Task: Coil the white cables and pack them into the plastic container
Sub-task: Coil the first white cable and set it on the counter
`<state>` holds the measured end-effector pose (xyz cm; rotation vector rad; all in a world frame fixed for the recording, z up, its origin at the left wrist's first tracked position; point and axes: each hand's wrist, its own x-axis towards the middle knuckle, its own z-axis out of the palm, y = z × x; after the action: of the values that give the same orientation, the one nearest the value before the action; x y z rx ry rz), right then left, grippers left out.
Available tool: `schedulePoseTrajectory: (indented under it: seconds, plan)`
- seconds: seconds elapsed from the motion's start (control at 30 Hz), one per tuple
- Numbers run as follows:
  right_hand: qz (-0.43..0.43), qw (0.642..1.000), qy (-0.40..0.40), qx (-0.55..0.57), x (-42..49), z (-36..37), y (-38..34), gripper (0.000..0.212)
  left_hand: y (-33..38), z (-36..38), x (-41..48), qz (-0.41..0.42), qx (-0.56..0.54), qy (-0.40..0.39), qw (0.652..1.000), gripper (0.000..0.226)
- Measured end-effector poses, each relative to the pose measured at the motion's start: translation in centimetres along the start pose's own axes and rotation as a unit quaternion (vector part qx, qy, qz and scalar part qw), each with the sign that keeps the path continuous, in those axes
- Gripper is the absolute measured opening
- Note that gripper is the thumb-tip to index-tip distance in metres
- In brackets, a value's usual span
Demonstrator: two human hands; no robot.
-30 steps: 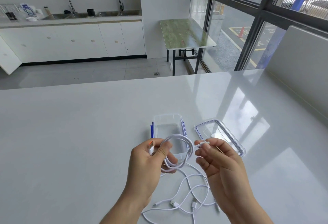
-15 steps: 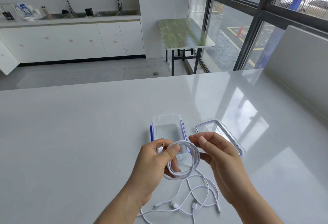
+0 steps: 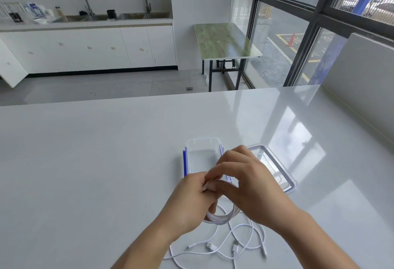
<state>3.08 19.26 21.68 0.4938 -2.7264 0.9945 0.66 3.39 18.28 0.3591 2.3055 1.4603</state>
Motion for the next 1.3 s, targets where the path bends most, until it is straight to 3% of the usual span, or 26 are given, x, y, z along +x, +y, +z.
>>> schedulePoseTrajectory:
  seconds: [0.13, 0.23, 0.37, 0.57, 0.73, 0.93, 1.13, 1.2, 1.3]
  plan:
    - [0.011, 0.997, 0.078, -0.025, -0.1, 0.0, 0.4, 0.005, -0.5, -0.3, 0.0, -0.042, -0.150, 0.007, 0.988, 0.022]
    - [0.035, 0.992, 0.121, 0.014, -1.1, 0.1, 0.8, 0.017, -0.9, -0.6, 0.0, -0.069, -0.281, 0.002, 0.957, 0.013]
    - [0.075, 0.982, 0.153, 0.078, -2.6, 1.3, 1.0, 0.010, -1.0, -0.5, -0.1, -0.063, -0.372, -0.025, 0.926, 0.015]
    - [0.111, 0.974, 0.158, 0.121, -3.0, 1.2, 1.8, 0.010, -1.0, -0.6, -0.3, -0.033, -0.402, -0.086, 0.911, 0.021]
    - [0.106, 0.973, 0.167, 0.121, -2.8, 0.9, 1.9, 0.005, -0.8, -0.1, -0.2, -0.032, -0.442, -0.051, 0.895, 0.029]
    - [0.106, 0.971, 0.166, 0.134, -2.6, 1.1, 2.1, 0.002, -0.7, 0.1, 0.0, -0.044, -0.326, -0.044, 0.943, 0.026]
    - [0.141, 0.964, 0.130, 0.184, -0.8, 0.6, 2.6, 0.015, 0.0, 0.6, 0.0, -0.034, -0.287, -0.072, 0.955, 0.025]
    - [0.172, 0.941, 0.117, 0.266, -0.1, 0.3, 3.1, 0.014, 0.1, 0.6, 0.0, -0.027, -0.287, -0.077, 0.954, 0.025]
    - [0.242, 0.868, 0.084, 0.426, 0.2, 0.3, 3.9, 0.009, 0.2, 0.3, 0.0, -0.018, -0.308, -0.071, 0.949, 0.019]
